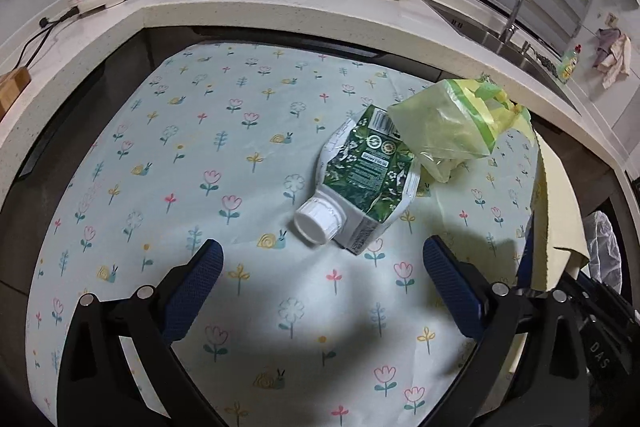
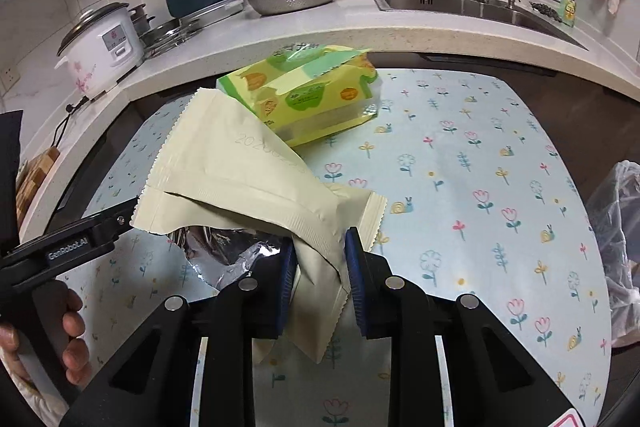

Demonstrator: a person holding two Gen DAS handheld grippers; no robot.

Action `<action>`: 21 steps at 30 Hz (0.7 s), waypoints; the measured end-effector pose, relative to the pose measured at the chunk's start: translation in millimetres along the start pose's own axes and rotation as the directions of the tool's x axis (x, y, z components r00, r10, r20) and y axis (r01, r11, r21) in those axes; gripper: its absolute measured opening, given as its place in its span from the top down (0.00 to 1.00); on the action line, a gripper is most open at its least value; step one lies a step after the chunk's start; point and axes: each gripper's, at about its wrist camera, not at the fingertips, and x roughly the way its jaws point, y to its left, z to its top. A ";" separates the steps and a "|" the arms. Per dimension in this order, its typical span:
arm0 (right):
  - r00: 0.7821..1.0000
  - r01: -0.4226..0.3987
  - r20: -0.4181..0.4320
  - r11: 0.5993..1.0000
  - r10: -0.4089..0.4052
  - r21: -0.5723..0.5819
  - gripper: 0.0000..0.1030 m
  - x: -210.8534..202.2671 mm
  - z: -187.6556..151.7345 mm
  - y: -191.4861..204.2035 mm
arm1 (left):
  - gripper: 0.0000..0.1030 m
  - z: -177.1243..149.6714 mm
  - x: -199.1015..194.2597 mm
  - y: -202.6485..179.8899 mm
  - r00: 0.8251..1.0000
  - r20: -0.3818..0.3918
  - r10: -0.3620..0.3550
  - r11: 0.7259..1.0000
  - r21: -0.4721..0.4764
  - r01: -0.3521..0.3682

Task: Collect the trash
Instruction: 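Grasp the beige pouch with the right tool while the left tool approaches the green carton, then grasp the green juice carton with the left tool while the right tool holds the beige pouch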

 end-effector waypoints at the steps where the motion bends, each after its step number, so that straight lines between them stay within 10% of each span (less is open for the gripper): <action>1: 1.000 0.005 -0.001 1.000 -0.005 0.002 0.77 -0.9 -0.3 -3.1 | 0.07 2.6 5.2 -3.7 1.000 0.004 0.005 1.000 0.026 -0.005; 12: 1.000 0.001 -0.030 0.998 0.001 0.059 0.77 13.6 -3.0 -20.1 | 0.08 16.2 50.0 -15.6 1.000 -0.006 0.004 0.992 0.128 -0.003; 21: 1.000 -0.018 -0.019 0.996 0.020 0.083 0.77 9.0 -2.2 -24.5 | 0.40 7.0 48.6 -31.5 0.999 -0.037 -0.024 0.991 0.134 0.029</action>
